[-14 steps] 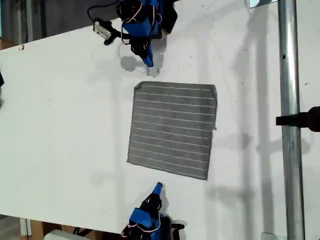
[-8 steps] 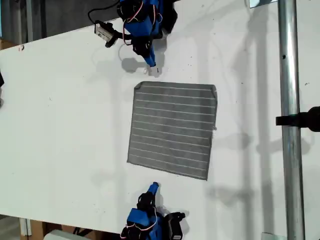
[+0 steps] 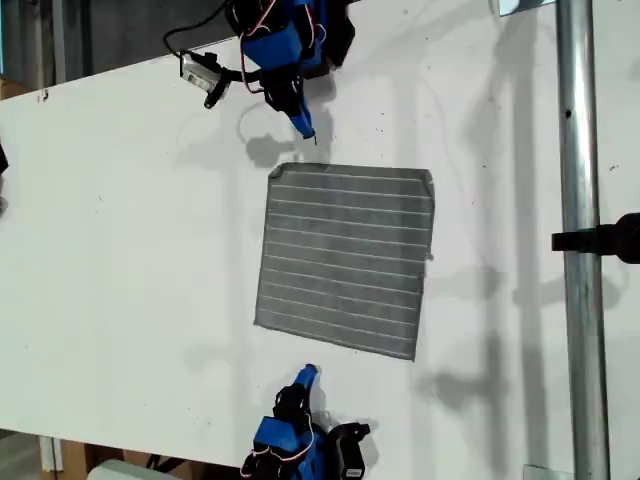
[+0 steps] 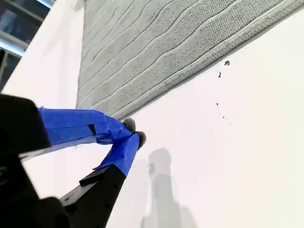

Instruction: Grasp corners of a towel and fold twice.

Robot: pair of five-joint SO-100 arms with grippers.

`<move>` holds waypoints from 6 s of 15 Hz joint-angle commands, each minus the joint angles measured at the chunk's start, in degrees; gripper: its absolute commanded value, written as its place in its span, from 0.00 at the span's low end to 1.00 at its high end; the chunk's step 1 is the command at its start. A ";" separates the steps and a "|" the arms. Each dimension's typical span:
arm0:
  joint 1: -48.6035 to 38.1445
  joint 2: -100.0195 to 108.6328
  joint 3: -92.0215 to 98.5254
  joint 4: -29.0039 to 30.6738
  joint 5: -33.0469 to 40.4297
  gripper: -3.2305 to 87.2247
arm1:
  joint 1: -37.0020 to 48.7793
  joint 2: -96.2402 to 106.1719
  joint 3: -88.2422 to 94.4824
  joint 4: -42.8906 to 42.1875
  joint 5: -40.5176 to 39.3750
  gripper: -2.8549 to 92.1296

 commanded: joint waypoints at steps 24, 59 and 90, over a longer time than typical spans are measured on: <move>0.35 0.18 0.26 0.00 0.18 0.01 | -26.28 -99.76 -73.39 2.72 -13.45 0.41; 29.88 -100.72 -87.63 2.99 19.07 0.35 | -19.95 -108.98 -74.62 -2.20 -19.60 0.03; 39.20 -112.59 -99.58 4.48 18.81 0.00 | -29.44 -93.60 -79.98 -0.53 -21.18 0.03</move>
